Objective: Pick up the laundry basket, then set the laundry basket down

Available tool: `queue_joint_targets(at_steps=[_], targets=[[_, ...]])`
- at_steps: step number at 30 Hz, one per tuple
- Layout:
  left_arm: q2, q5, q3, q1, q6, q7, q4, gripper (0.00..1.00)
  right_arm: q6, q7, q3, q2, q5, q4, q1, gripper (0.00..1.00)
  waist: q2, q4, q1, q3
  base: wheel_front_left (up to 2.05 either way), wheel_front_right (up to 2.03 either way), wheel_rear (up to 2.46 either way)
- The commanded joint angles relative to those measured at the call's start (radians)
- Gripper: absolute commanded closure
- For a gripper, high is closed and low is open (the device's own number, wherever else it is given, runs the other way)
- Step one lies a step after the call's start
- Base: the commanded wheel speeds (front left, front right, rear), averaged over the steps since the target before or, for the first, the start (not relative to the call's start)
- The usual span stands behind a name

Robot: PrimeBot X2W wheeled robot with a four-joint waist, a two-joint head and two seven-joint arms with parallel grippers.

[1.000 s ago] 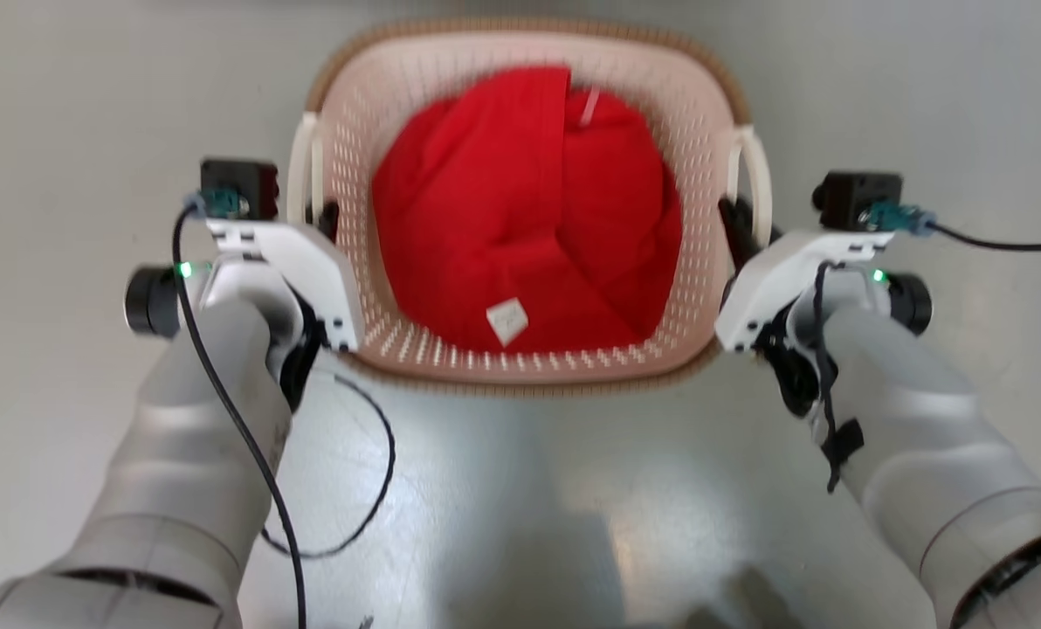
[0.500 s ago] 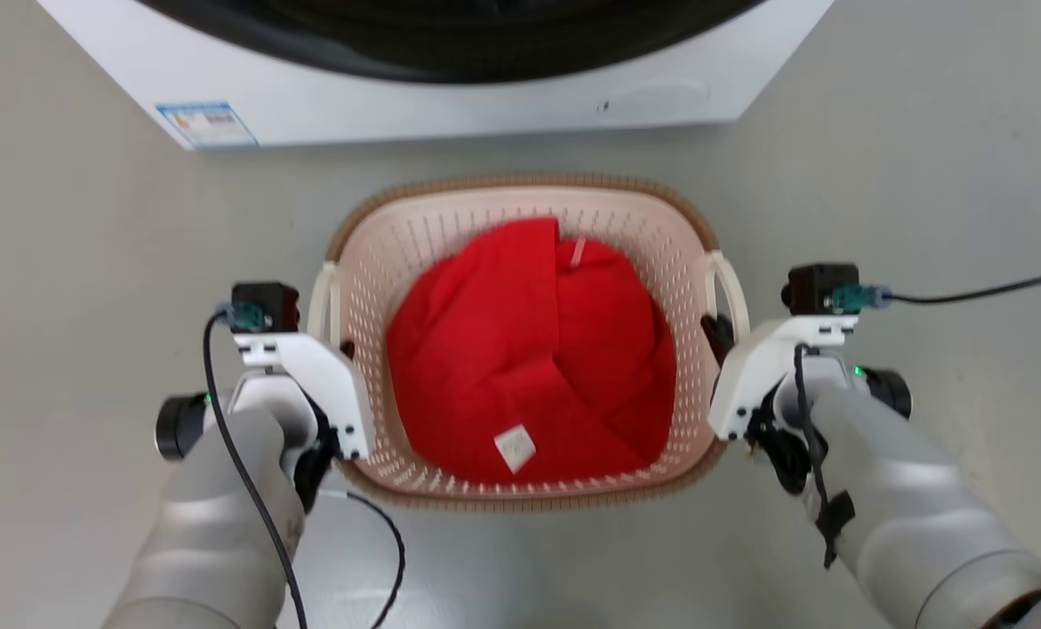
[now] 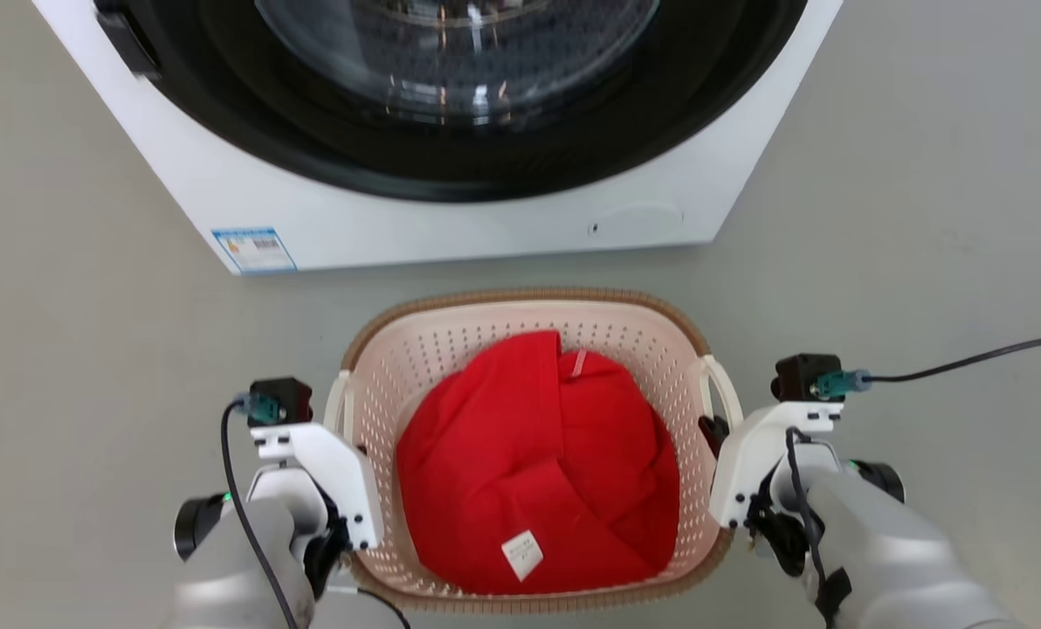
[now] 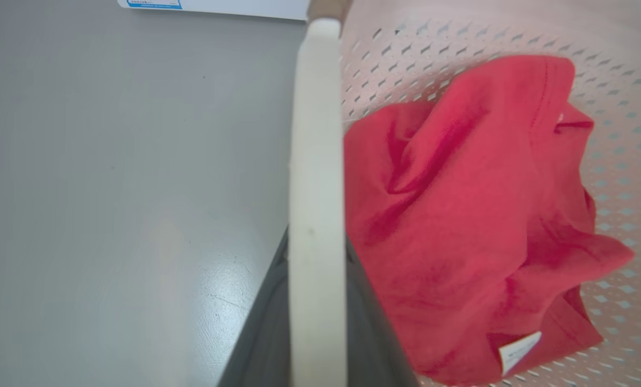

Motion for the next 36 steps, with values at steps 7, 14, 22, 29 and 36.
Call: queue_joint_targets(at_steps=[7, 14, 22, 29, 36], targets=[[0.017, -0.045, -0.001, 0.073, -0.003, 0.022, -0.017, 1.0, 0.008, 0.038, 0.03, 0.017, 0.036, -0.016, 0.076, 1.0, 0.0, -0.011, 0.0, -0.11, 0.0, 0.0, 0.0], [0.017, -0.102, -0.034, 0.138, 0.004, 0.051, -0.034, 1.0, 0.008, 0.068, 0.044, 0.014, 0.053, -0.016, 0.125, 1.0, 0.0, -0.012, 0.0, -0.176, 0.0, 0.0, 0.0], [0.017, -0.166, -0.106, 0.218, 0.041, 0.08, -0.09, 1.0, 0.008, 0.09, 0.061, 0.013, 0.067, -0.015, 0.171, 1.0, 0.0, -0.004, 0.0, -0.236, 0.0, 0.0, 0.0], [0.017, -0.222, -0.164, 0.26, 0.079, 0.104, -0.146, 1.0, 0.008, 0.104, 0.078, 0.014, 0.069, -0.013, 0.19, 1.0, 0.0, 0.005, 0.0, -0.265, 0.0, 0.0, 0.0], [0.017, -0.262, -0.202, 0.277, 0.107, 0.114, -0.179, 1.0, 0.008, 0.104, 0.087, 0.014, 0.072, -0.006, 0.197, 1.0, 0.0, 0.009, 0.0, -0.274, 0.0, 0.0, 0.0]])
